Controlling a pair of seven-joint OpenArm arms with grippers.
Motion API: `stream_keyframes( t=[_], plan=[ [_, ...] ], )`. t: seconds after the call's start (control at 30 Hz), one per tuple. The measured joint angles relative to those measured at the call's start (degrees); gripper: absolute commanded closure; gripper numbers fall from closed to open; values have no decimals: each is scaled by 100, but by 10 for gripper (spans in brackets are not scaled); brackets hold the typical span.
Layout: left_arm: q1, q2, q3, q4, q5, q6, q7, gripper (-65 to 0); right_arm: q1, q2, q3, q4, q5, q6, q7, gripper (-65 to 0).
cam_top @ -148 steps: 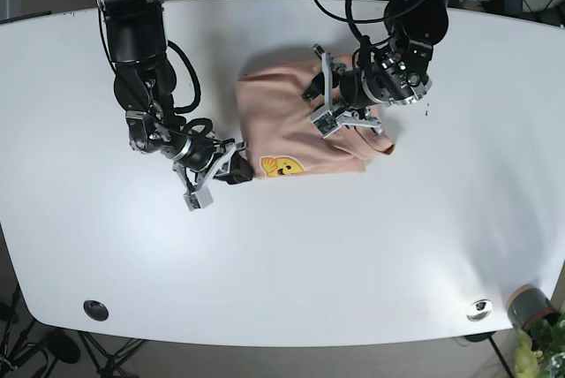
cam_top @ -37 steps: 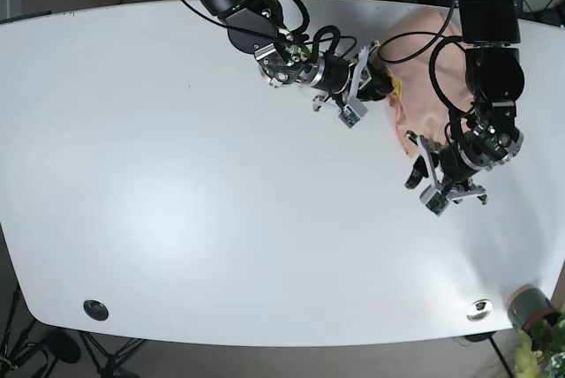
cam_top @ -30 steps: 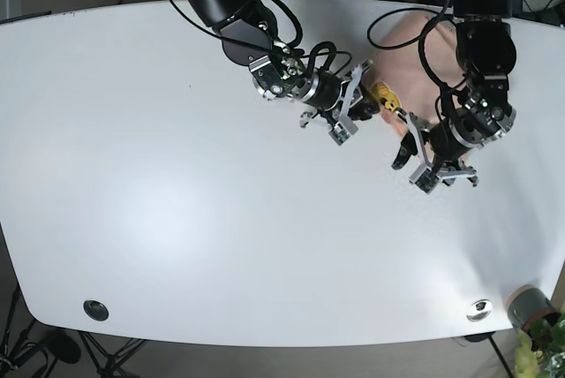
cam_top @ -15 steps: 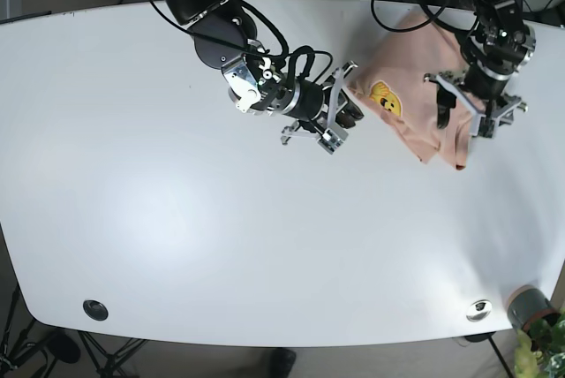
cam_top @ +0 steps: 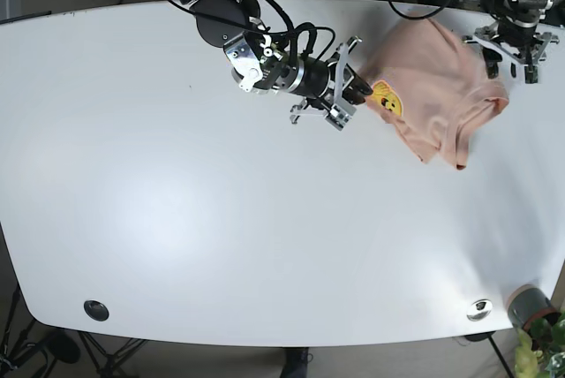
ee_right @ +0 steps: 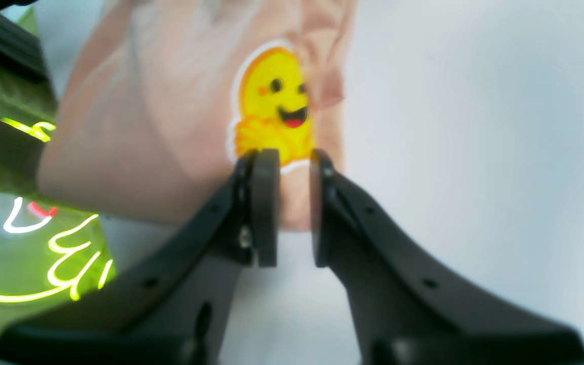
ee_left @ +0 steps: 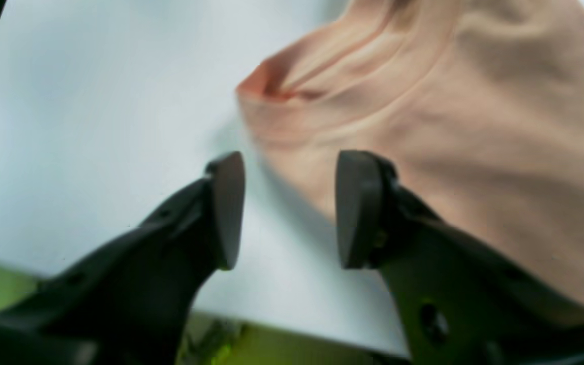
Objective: Fold the T-shirt properly
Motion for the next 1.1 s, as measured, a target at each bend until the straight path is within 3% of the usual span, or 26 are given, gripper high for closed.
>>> stream_keyframes(
  t=[0.07, 0.27, 0.63, 1.1],
  plan=[
    [7, -26, 63, -245, 33, 55, 20, -217, 55, -24, -7, -190, -11, 13, -33, -98],
    [-46, -96, 111, -745, 0, 17, -9, -64, 247, -63, 7, -385, -20, -7, 90, -97],
    [-542, -328, 625, -1687, 35, 70, -42, -58, 634, -42, 9, -1292, -28, -9, 568, -95],
    [-1971, -881, 2116, -2503, 468, 55, 9, -61, 260, -22, 9, -1443, 42, 13, 984, -95]
  ],
)
